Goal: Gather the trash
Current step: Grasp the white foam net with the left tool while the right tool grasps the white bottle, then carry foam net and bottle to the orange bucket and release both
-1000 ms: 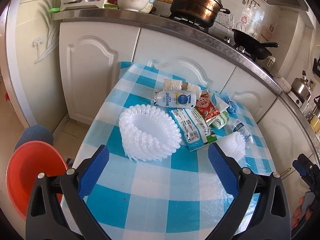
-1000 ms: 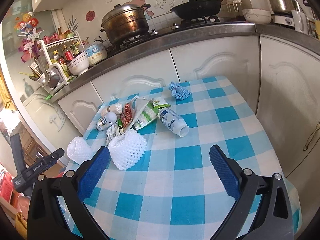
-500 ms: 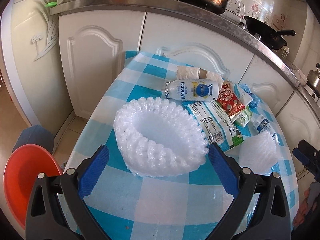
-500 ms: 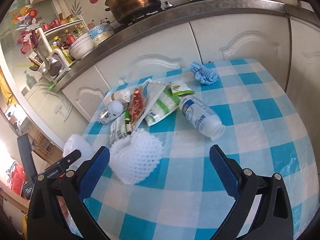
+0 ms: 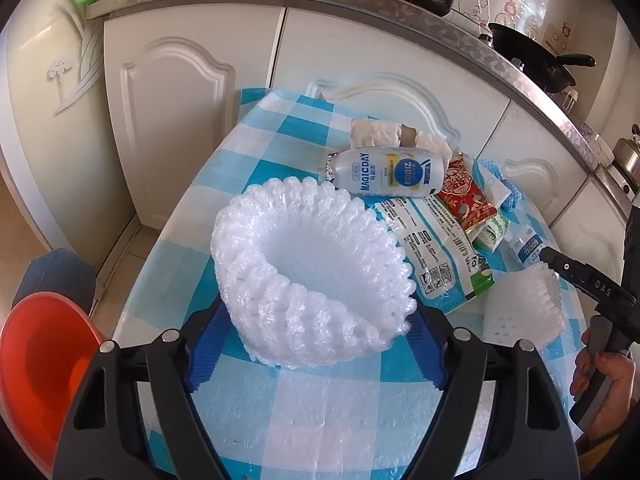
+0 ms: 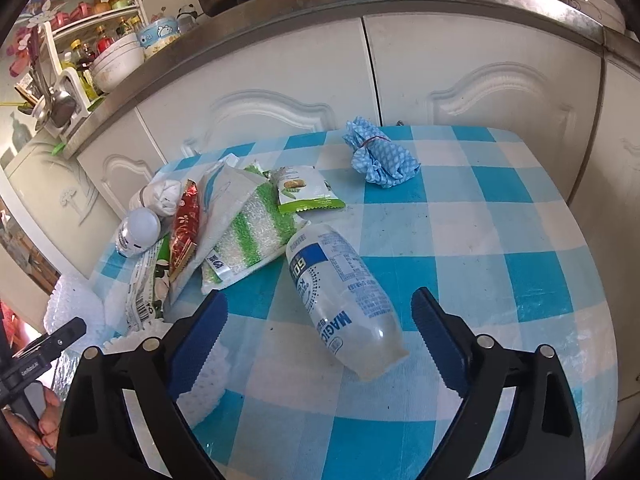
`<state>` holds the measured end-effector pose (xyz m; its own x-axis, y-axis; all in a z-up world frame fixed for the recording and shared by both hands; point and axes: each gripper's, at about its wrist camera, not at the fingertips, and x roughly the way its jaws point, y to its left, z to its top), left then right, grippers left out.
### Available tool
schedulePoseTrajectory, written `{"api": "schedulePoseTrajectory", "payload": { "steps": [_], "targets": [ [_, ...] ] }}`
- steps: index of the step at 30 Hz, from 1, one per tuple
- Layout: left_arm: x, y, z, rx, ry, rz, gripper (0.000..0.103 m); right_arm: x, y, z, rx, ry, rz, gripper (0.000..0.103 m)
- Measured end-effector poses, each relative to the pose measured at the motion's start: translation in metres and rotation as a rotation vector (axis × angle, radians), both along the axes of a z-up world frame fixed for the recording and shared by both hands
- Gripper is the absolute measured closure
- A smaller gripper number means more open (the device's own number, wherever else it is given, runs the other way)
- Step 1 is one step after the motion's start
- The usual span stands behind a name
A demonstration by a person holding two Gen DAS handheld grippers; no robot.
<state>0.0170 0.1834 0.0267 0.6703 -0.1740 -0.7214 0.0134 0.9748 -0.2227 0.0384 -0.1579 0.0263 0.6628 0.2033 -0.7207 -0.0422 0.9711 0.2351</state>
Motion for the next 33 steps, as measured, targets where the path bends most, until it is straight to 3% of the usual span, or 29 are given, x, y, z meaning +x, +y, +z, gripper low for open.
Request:
{"api": "schedulePoseTrajectory", "payload": {
  "steps": [1, 6, 11, 19, 33],
  "targets": [
    [0.001, -0.001, 0.000, 0.005, 0.000, -0.001, 0.031, 0.003, -0.001, -0.003, 0.007, 0.013, -0.001, 0.028],
    [0.001, -0.003, 0.000, 0.017, -0.011, -0.010, 0.038, 0.006, 0.001, -0.009, -0.021, 0.020, -0.003, 0.028],
    [-0.001, -0.004, 0.000, 0.019, -0.021, -0.016, 0.048, 0.005, 0.000, -0.014, -0.038, 0.041, -0.023, 0.053],
    [-0.006, -0.001, 0.001, 0.004, -0.032, -0.013, 0.062, -0.011, -0.009, -0.004, -0.019, 0.013, -0.074, 0.055],
    [-0.047, 0.026, 0.023, -0.014, -0.096, 0.009, 0.065, -0.065, -0.003, 0.044, 0.077, -0.080, -0.100, 0.056]
  ]
}}
